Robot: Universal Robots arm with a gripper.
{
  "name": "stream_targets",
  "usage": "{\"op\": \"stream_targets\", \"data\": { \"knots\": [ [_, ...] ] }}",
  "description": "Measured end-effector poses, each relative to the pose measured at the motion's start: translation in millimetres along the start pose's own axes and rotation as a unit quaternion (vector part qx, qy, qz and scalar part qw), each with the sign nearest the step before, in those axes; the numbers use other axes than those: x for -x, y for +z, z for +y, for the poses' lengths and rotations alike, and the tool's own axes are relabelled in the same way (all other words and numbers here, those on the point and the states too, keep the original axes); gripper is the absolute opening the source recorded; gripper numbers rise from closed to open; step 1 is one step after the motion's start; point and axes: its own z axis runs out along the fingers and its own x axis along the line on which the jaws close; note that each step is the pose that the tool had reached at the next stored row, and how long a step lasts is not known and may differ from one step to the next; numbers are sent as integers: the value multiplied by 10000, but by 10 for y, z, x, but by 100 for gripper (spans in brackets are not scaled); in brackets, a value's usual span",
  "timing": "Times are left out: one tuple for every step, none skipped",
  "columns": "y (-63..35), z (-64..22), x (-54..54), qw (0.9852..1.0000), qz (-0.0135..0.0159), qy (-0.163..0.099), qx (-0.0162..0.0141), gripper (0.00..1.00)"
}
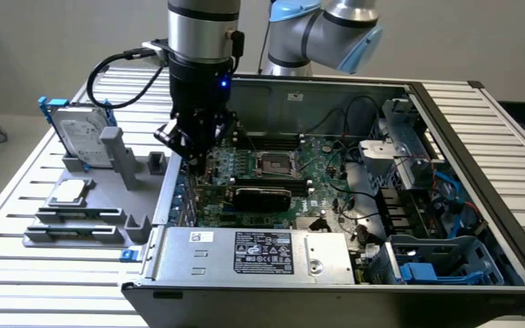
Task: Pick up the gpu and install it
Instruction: 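Press down on the gpu until it lock into place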
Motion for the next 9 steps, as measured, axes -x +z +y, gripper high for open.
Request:
{"op": "stream_targets", "data": {
  "knots": [
    [3,0,1,10000,1,22,3,11],
    [5,0,1,10000,3,41,5,11],
    [7,0,1,10000,5,59,7,11],
    [9,0,2,10000,7,76,9,11],
    [12,0,3,10000,8,93,10,11],
    [16,0,4,9999,8,108,11,11],
    [18,0,4,9999,10,123,12,11],
    [20,0,5,9999,12,138,13,11],
    [21,1,5,9999,13,151,14,11]
  ]
}}
